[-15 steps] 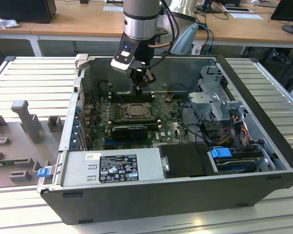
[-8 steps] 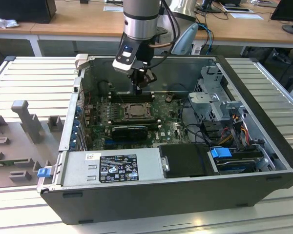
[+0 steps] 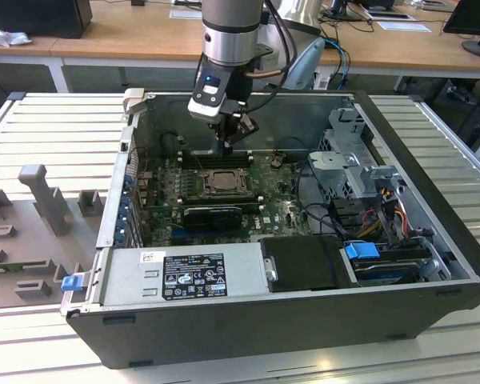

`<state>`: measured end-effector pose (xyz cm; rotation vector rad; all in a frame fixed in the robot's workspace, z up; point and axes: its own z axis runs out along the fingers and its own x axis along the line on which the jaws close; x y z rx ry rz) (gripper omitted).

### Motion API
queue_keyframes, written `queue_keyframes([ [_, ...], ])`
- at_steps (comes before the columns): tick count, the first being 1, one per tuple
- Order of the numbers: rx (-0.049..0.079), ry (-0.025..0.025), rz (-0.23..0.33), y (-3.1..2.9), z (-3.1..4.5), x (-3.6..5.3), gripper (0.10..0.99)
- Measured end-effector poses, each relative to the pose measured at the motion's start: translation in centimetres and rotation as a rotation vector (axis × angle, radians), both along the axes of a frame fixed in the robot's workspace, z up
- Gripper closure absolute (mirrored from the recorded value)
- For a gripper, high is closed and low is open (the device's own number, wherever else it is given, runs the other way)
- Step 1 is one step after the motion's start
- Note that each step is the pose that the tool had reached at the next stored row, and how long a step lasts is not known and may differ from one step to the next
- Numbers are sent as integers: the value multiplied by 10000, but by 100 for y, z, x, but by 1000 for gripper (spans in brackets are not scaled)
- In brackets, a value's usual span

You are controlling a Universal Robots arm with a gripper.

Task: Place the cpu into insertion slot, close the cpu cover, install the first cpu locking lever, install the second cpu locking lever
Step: 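Install the first cpu locking lever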

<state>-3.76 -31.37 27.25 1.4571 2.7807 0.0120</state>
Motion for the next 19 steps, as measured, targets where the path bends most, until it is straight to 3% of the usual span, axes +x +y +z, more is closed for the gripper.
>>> queue_keyframes([
  [19,0,0,1448,0,0,0,980],
])
